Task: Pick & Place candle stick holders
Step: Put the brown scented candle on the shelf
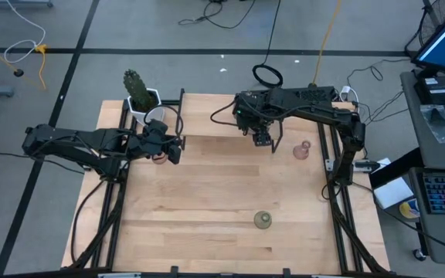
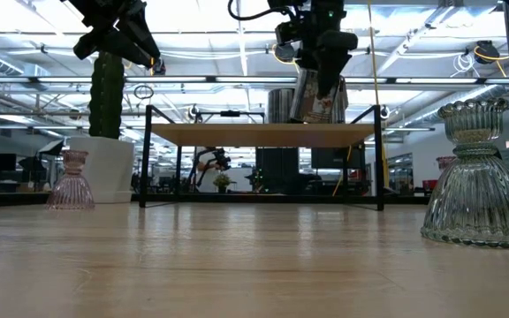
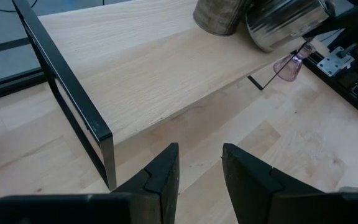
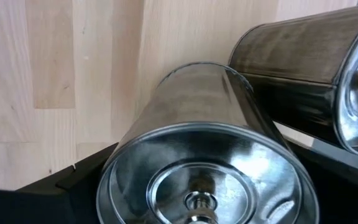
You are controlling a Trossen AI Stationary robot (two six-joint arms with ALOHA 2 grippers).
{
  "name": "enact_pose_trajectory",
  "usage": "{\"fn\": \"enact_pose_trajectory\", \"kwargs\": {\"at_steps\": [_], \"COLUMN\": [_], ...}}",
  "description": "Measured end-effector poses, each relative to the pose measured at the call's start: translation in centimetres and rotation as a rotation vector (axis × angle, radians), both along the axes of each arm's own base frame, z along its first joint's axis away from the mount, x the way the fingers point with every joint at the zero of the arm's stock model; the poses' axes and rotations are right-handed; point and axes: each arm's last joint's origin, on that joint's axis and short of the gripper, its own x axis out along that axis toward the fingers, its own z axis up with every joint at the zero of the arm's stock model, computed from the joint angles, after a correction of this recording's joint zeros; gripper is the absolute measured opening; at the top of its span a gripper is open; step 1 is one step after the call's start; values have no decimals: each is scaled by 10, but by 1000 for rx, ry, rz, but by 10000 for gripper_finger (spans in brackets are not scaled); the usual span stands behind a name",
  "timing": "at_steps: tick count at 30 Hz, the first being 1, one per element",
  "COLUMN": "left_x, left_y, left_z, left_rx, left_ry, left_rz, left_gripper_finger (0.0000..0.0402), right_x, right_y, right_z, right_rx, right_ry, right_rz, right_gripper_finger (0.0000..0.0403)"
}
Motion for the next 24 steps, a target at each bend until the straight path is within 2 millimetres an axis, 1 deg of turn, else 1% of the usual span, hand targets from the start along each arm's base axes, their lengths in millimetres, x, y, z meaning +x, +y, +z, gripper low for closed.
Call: {"fn": "enact_pose_trajectory", "kwargs": {"at_steps": [12, 17, 24], "left_x": [0, 0, 0], "left_y": [0, 0, 0], "left_z": [0, 0, 0], "left_rx": [0, 0, 0], "left_ry": [0, 0, 1], "left_rz": [0, 0, 0], "left_gripper_finger": [122, 122, 122], "right_x": [-1, -2, -2], "right_y": [1, 1, 1], "right_z": [2, 2, 2], "right_rx": [-5, -8, -5], "right_ry": [1, 4, 8], "right_rz": [19, 22, 22], "right_gripper_finger": [378, 397, 399]}}
